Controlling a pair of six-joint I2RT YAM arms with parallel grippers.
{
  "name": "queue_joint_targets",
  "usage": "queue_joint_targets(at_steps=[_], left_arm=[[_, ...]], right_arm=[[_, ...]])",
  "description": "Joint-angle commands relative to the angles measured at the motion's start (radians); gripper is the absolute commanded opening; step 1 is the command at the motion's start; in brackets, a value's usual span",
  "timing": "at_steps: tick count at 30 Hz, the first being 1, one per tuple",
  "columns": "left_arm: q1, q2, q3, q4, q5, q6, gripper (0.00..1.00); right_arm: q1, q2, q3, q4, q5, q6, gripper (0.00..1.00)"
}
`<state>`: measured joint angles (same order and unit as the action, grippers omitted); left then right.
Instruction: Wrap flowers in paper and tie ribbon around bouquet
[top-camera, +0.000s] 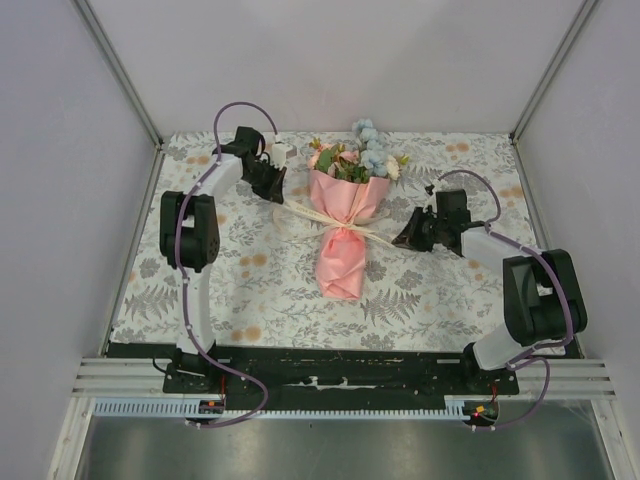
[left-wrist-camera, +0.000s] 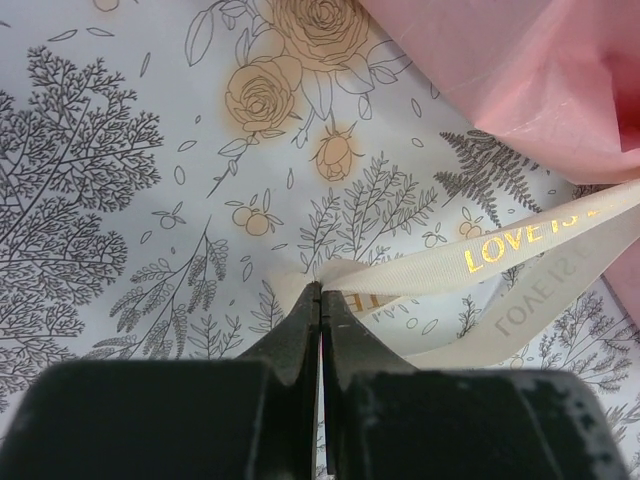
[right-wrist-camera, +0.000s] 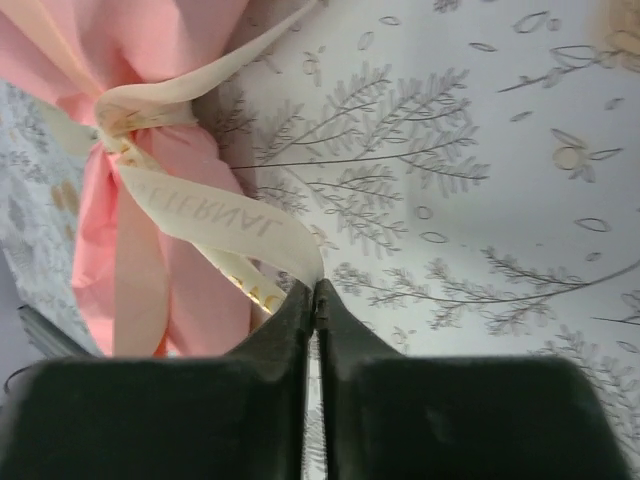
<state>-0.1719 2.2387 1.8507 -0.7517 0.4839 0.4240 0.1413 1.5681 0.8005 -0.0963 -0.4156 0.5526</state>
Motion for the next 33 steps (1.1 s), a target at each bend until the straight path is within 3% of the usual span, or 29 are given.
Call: queue_joint_targets(at_steps=[1, 3, 7, 8, 11, 13, 19, 23, 28, 33], left_arm=[[0.051, -0.049, 0.019, -0.004, 0.075, 0.032, 0.17], [0.051, -0.109, -0.016, 0.006, 0.129, -0.011, 0.42], [0.051, -0.253, -0.071, 0.043, 0.156, -0.086, 0.84], [0.051, -0.284, -0.067, 0.035, 0.142, -0.103, 0.86], [0.057, -0.343, -0.024, -0.001, 0.084, -0.148, 0.88], [0.06, -0.381, -0.001, -0.003, 0.023, -0.213, 0.89], [0.064, -0.493, -0.008, -0.034, -0.143, -0.249, 0.9], [0.064, -0.599, -0.192, 0.005, -0.257, -0.255, 0.91], [0.063, -0.718, -0.444, 0.121, -0.301, -0.245, 0.92], [0.063, -0.757, -0.515, 0.166, -0.346, -0.242, 0.93]], right_arm=[[0.033, -0.04, 0.089, -0.019, -0.069, -0.118, 0.29], [0.038, -0.069, 0.104, -0.032, -0.063, -0.141, 0.52], [0.026, -0.166, 0.118, -0.118, -0.071, -0.261, 0.73], [0.017, -0.201, 0.118, -0.138, -0.086, -0.296, 0.76], [-0.018, -0.307, 0.132, -0.17, -0.101, -0.411, 0.93], [-0.049, -0.368, 0.161, -0.18, -0.097, -0.471, 0.98], [-0.21, -0.471, 0.206, -0.204, -0.121, -0.543, 0.98], [-0.284, -0.519, 0.148, -0.23, -0.153, -0.588, 0.97], [-0.295, -0.571, 0.042, -0.22, -0.17, -0.623, 0.98], [-0.295, -0.571, 0.04, -0.217, -0.186, -0.641, 0.98]])
